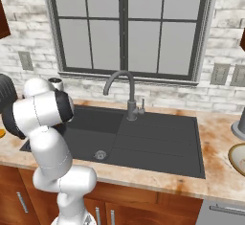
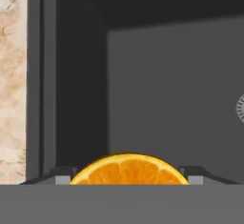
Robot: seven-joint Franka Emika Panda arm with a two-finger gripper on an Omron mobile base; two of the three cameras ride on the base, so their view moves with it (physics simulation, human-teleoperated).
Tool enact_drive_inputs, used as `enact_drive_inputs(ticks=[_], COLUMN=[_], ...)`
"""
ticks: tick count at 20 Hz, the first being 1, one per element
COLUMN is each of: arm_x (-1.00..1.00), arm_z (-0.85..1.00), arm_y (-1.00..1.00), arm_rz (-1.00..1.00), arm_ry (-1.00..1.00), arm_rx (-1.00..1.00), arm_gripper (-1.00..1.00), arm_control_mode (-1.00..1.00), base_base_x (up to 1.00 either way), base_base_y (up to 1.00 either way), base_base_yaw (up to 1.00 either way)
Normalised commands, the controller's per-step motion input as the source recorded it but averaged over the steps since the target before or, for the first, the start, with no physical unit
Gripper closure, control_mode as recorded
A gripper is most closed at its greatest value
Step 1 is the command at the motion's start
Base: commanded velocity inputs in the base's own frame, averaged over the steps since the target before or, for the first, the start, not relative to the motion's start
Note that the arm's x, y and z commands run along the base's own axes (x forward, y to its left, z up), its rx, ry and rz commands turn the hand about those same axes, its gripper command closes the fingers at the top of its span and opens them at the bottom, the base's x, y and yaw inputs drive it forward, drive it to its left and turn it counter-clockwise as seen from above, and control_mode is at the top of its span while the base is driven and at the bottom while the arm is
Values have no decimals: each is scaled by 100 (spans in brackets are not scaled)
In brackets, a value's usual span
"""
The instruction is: Remove the orange and orange from the sink. Then move the bowl and cup from the counter to the sink for washing.
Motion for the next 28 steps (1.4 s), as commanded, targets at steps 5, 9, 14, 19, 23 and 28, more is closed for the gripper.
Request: enact_drive_inputs(ticks=[5, 9, 14, 19, 23, 28], arm_x=[-15, -8, 0, 0, 0, -8], arm_z=[19, 12, 5, 0, 0, 0], arm_y=[46, 52, 57, 57, 55, 45], arm_rz=[0, 0, 0, 0, 0, 0], arm_ry=[0, 0, 0, 0, 0, 0], arm_rx=[0, 0, 0, 0, 0, 0], arm_gripper=[100, 100, 100, 100, 100, 100], arm_control_mode=[-100, -100, -100, -100, -100, -100], base_base_x=[0, 0, 0, 0, 0, 0], base_base_y=[0, 0, 0, 0, 0, 0], base_base_yaw=[0, 0, 0, 0, 0, 0])
